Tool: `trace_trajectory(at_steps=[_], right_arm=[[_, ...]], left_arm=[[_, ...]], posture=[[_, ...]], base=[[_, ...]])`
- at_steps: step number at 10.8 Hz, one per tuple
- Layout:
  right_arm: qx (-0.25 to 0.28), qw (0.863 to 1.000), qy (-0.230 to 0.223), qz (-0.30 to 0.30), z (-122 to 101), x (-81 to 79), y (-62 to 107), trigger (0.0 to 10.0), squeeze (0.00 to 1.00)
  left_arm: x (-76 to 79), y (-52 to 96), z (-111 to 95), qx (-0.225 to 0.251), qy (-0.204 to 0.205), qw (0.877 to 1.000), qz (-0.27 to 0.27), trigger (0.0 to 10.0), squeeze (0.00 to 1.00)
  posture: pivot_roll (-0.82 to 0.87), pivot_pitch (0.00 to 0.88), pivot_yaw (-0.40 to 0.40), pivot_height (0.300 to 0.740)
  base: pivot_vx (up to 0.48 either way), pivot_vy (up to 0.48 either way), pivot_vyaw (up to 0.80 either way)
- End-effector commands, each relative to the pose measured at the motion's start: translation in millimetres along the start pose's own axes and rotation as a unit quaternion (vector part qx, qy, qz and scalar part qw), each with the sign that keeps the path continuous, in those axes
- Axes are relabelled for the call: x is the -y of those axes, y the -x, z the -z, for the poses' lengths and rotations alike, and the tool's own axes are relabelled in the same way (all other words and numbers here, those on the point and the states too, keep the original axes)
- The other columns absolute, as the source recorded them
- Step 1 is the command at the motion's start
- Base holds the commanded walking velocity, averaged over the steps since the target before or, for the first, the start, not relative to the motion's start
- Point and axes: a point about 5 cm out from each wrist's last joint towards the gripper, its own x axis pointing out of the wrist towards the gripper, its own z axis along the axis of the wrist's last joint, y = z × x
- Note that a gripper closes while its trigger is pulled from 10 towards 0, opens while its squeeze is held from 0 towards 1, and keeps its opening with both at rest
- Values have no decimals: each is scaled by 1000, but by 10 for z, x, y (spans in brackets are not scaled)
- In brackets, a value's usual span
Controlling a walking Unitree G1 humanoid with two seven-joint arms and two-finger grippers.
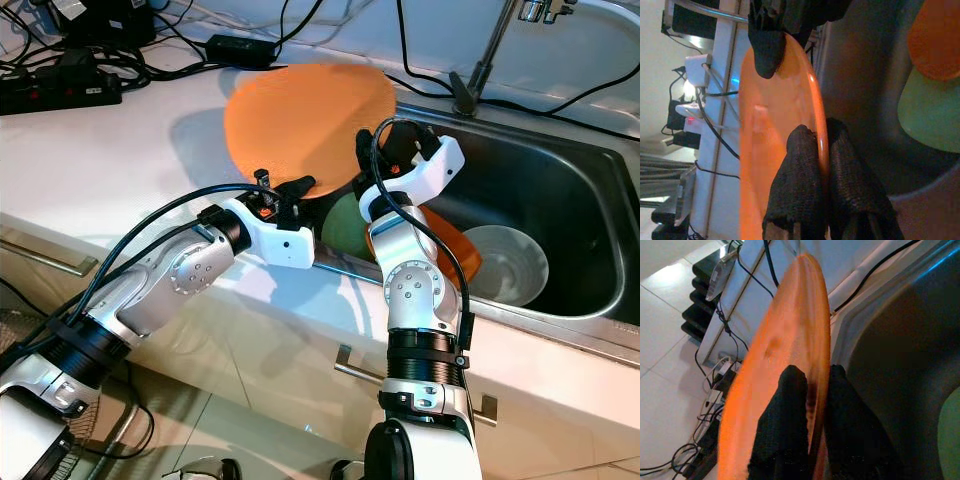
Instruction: Kitchen organization
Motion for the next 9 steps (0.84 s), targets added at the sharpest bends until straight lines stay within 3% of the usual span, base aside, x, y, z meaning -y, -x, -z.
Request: trace_trajectory(at_steps=[1,2,3,8,9], right_arm=[[-21,1000,0,-23,76,-106,-30,0,0],[-25,999,2,-22,86,-102,-29,0,0],[-30,999,1,-19,105,-89,-25,0,0],[-5,1000,-12,2,32,-48,-57,0,0],[20,999,-30,17,-86,3,-94,0,0]], left_arm=[[-140,-15,-67,17,-11,999,-28,10000,0],[-141,-15,-66,16,-12,999,-29,10000,0],[-142,-13,-62,15,-2,999,-30,10000,1000],[-164,-11,-57,13,-2,999,-40,10000,1000],[-167,-12,-60,14,-1,999,-41,10000,1000]], posture=[[70,78,-40,740],[70,78,-41,740],[70,78,-41,740],[70,77,-40,740],[71,77,-40,740]], base=[[0,0,0],[0,0,0],[0,0,0],[0,0,0],[0,0,0]])
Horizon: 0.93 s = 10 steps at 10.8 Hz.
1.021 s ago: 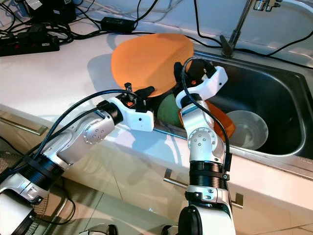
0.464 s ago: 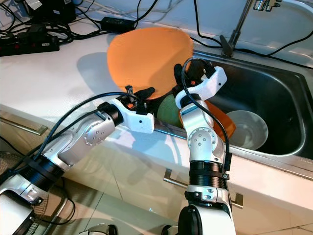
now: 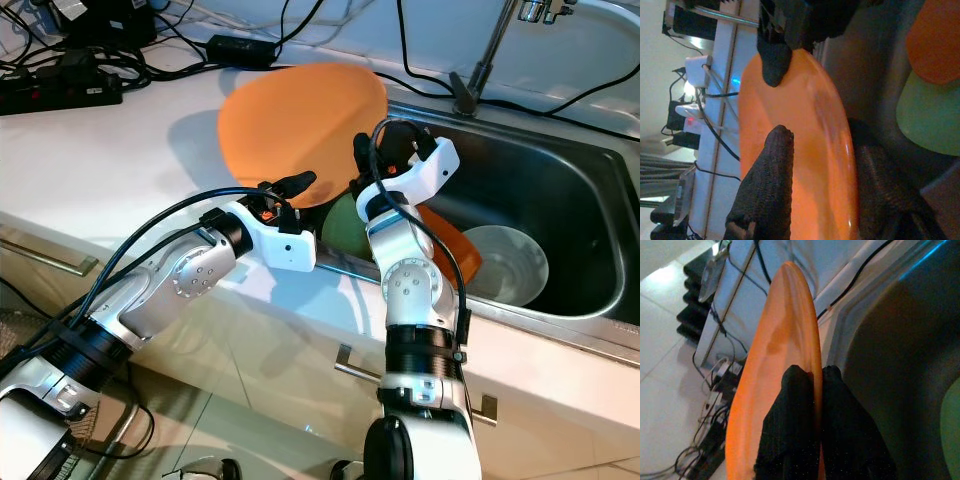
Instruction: Kitchen organization
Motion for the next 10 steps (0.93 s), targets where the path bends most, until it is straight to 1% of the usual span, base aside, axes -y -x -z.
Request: trace_trajectory(at_steps=[1,3,4,5,6,7,8,9,10], right_arm=[[25,1000,-9,1,-92,-36,-31,0,0],[74,997,-21,31,-393,125,-78,0,0],[99,994,-18,44,-552,203,-72,0,0],[122,991,-15,57,-684,276,-52,0,0],[133,989,-15,64,-746,316,-43,0,0],[154,985,-12,78,-858,392,-22,0,0],[174,980,-5,95,-963,481,14,0,0],[183,977,7,110,-1009,551,42,0,0],[183,975,29,123,-1012,614,69,0,0]], left_arm=[[-190,-8,-42,13,-7,999,-38,10000,1000],[-187,2,-36,10,-8,999,-42,10000,1000],[-175,9,-30,6,-11,999,-41,10000,0],[-172,13,-27,4,-11,999,-42,10000,0],[-171,16,-26,3,-11,999,-42,10000,0],[-168,24,-25,2,-10,999,-43,10000,0],[-164,36,-12,-2,4,999,-49,10000,0],[-150,48,12,-9,35,998,-58,10000,0],[-145,59,55,-24,143,985,-91,10000,0]], posture=[[72,77,-40,740],[74,76,-41,740],[73,76,-39,740],[72,78,-38,740],[72,78,-38,740],[73,79,-37,740],[74,80,-35,740],[74,80,-35,740],[72,81,-32,740]], base=[[0,0,0],[0,0,0],[0,0,0],[0,0,0],[0,0,0],[0,0,0],[0,0,0],[0,0,0],[0,0,0]])
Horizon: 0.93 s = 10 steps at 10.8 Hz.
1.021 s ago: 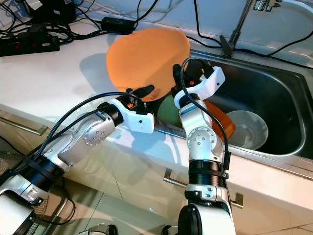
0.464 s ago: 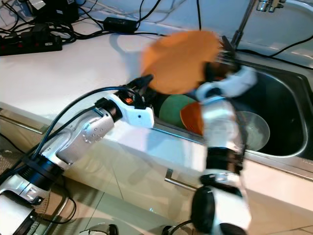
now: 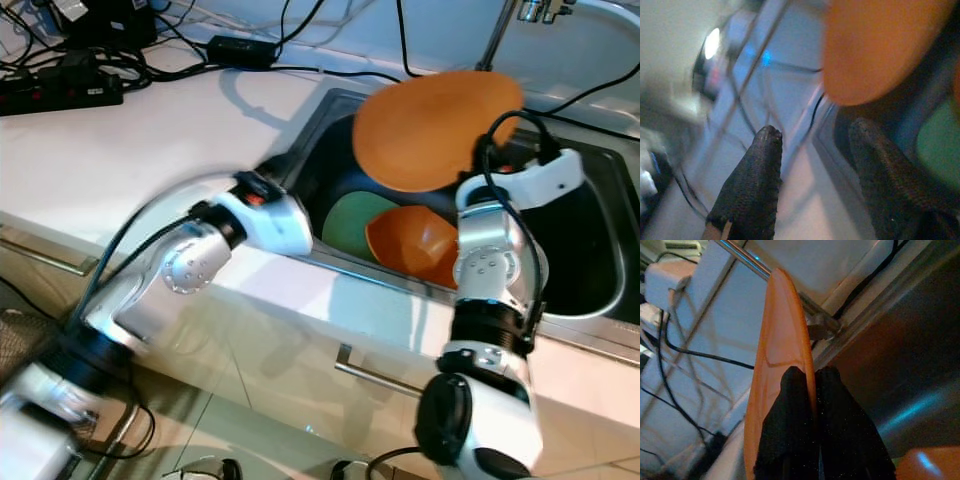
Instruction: Kitchen organization
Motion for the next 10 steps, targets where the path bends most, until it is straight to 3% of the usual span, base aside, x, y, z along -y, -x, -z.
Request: trace_trajectory(at_steps=[1,3,5,10], right_arm=[[9,999,38,-7,-4,-5,4,10000,0],[-5,995,100,-3,111,75,35,10000,0],[-27,984,176,3,263,167,68,10000,0],[-92,980,177,19,629,299,164,10000,0]], left_arm=[[-105,7,49,-18,86,995,-38,10000,0],[-135,39,186,-56,254,961,-95,10000,0],[-91,105,350,-101,382,910,-122,10000,0],[66,90,280,-116,444,884,-85,10000,0]], posture=[[72,82,-32,740],[76,83,-32,740],[79,82,-34,740],[85,73,-35,740]], base=[[0,0,0],[0,0,0],[0,0,0],[0,0,0]])
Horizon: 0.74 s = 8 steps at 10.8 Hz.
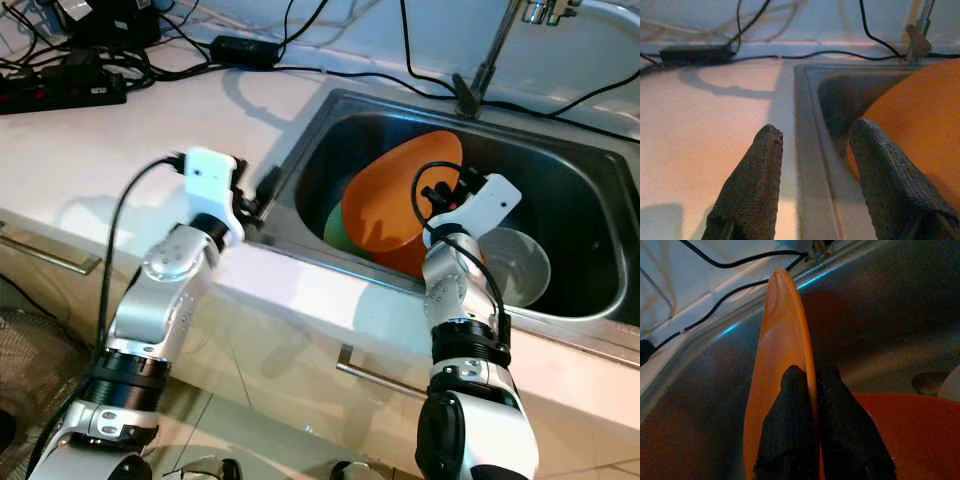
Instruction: Kitchen organization
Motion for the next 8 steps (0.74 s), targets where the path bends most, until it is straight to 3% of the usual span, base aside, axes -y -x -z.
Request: trace_trajectory(at_steps=[1,2,3,5,6,8], right_arm=[[-14,1000,7,-3,124,-4,28,10000,0],[-21,999,23,-12,189,-39,46,10000,0],[-22,998,54,-37,265,-127,78,10000,1000],[-18,994,94,-58,329,-215,113,10000,1000],[-17,992,108,-65,348,-241,124,10000,0],[-2,989,128,-71,339,-270,138,10000,0]], left_arm=[[32,14,-17,2,8,1000,9,10000,0],[35,18,-2,0,16,1000,8,10000,0],[11,31,28,5,21,1000,0,10000,0],[-16,44,48,18,21,1000,-12,10000,0],[-16,48,58,20,20,1000,-12,10000,0],[-20,56,86,22,16,999,-15,10000,0]], posture=[[85,69,-33,740],[83,67,-32,740],[83,63,-31,740],[80,59,-32,740],[80,56,-32,740],[79,53,-35,740]], base=[[0,0,0],[0,0,0],[0,0,0],[0,0,0],[0,0,0],[0,0,0]])
